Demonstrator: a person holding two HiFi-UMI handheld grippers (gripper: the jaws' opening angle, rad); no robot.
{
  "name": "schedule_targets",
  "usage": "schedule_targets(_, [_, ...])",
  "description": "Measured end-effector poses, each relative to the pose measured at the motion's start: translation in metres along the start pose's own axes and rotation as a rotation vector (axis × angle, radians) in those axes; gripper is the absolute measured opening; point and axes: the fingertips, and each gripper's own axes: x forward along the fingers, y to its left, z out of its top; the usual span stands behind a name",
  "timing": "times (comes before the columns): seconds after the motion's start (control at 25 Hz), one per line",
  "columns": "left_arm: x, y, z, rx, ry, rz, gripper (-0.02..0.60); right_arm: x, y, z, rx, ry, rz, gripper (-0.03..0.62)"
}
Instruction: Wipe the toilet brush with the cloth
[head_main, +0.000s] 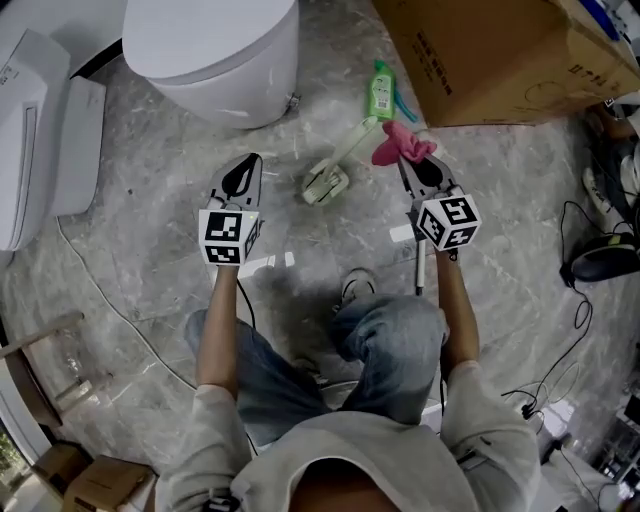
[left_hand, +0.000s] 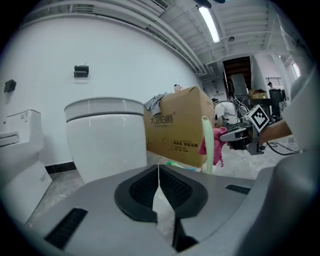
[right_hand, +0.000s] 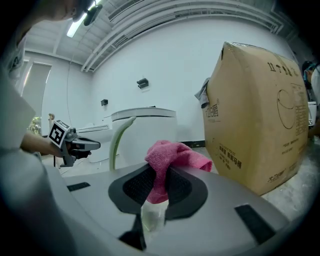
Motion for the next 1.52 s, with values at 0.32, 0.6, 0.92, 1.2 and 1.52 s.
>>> schedule_targets(0.32, [-0.031, 0.03, 0.037, 0.045, 0.04, 0.129, 0.025, -0.025, 0.004, 0.059, -0.048, 0.071, -0.049, 0.067])
schedule_targets(0.6, [-0.077, 0.039, 0.115, 0.012, 0.07, 0.144, 0.024, -0.064, 0.016, 0.168, -0.039, 0.107, -0.057, 0.067])
schedule_targets(0.92, [-0.145, 0.035, 0.243, -0.066, 0.125, 0.133, 0.025, -0.125, 0.038, 0.294, 0.005, 0.148, -0.045, 0.067])
schedule_targets(1.2, [-0.187, 0.049, 0.355, -0.109, 0.106, 0.122, 0.023, -0.149, 0.063, 0.394, 0.024, 0.136, -0.058, 0.067])
schedule_targets(1.52, [-0.232, 0.069, 0.454, -0.143, 0.042, 0.137, 0.023, -0.167, 0.09, 0.482, -0.032, 0.076, -0.086, 0.067])
